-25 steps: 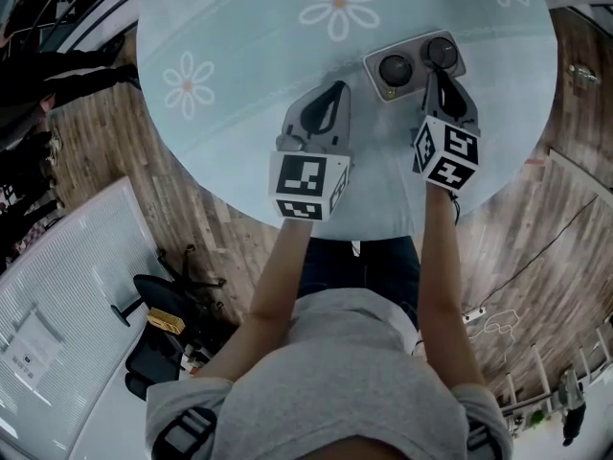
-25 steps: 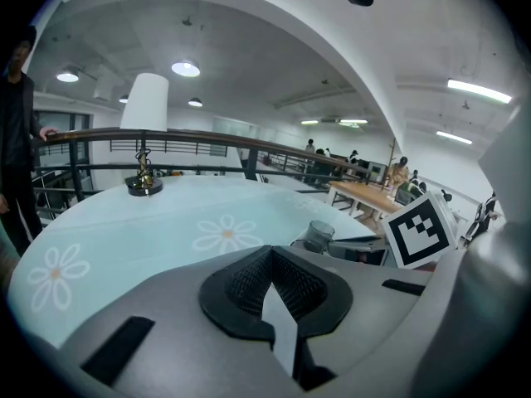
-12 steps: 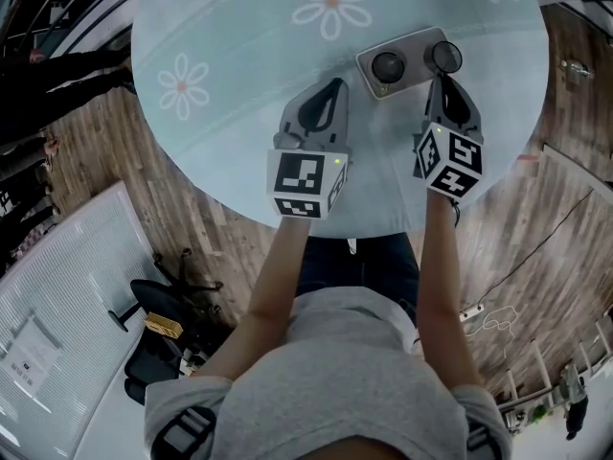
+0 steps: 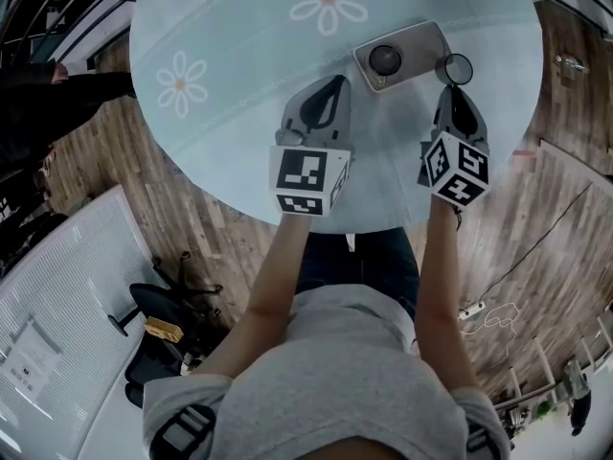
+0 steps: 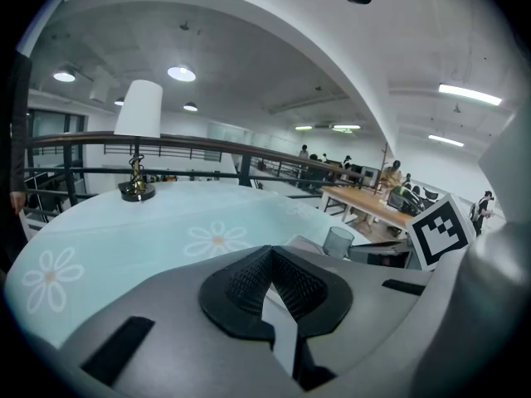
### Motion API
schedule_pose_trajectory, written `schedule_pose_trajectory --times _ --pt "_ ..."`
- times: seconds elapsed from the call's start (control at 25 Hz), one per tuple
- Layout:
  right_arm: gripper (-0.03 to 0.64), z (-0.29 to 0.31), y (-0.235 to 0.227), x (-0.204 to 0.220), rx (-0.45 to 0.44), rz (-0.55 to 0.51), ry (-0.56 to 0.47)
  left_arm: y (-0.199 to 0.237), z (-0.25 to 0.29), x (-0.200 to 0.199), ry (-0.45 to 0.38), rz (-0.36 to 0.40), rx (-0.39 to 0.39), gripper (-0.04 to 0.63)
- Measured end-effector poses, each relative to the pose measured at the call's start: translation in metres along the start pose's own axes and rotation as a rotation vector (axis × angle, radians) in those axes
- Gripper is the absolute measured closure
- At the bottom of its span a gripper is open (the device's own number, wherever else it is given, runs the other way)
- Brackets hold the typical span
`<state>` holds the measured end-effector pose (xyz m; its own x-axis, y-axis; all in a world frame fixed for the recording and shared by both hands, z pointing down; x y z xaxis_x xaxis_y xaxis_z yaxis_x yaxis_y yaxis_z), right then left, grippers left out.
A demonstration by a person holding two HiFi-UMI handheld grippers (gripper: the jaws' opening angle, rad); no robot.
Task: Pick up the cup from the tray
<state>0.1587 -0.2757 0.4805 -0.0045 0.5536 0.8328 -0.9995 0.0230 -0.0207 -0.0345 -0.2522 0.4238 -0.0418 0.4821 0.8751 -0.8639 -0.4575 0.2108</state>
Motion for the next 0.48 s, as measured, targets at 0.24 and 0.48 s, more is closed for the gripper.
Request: schedule_pose_trajectory --times 0.24,0.48 --pt "0.578 -0.006 -0.006 0.008 0.020 0.012 0.012 -0.007 -0.002 0.001 0.012 0.016 0.024 0.589" --pt "0.578 -0.009 -0.011 0.021 0.037 0.026 0.031 -0.010 -0.003 0.004 0.019 0.026 0.032 0.589"
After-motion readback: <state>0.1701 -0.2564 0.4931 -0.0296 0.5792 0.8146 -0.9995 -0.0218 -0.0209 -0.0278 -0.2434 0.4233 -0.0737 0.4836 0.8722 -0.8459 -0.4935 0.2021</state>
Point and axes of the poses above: the fingertips, and each gripper's own axes: z forward along the fingers, y to its left, x out of its underside, the point moved 1 cm from there along -z, backward along the fingers, and after that the axes turned 8 degrees about x, right-handed, at the moved point
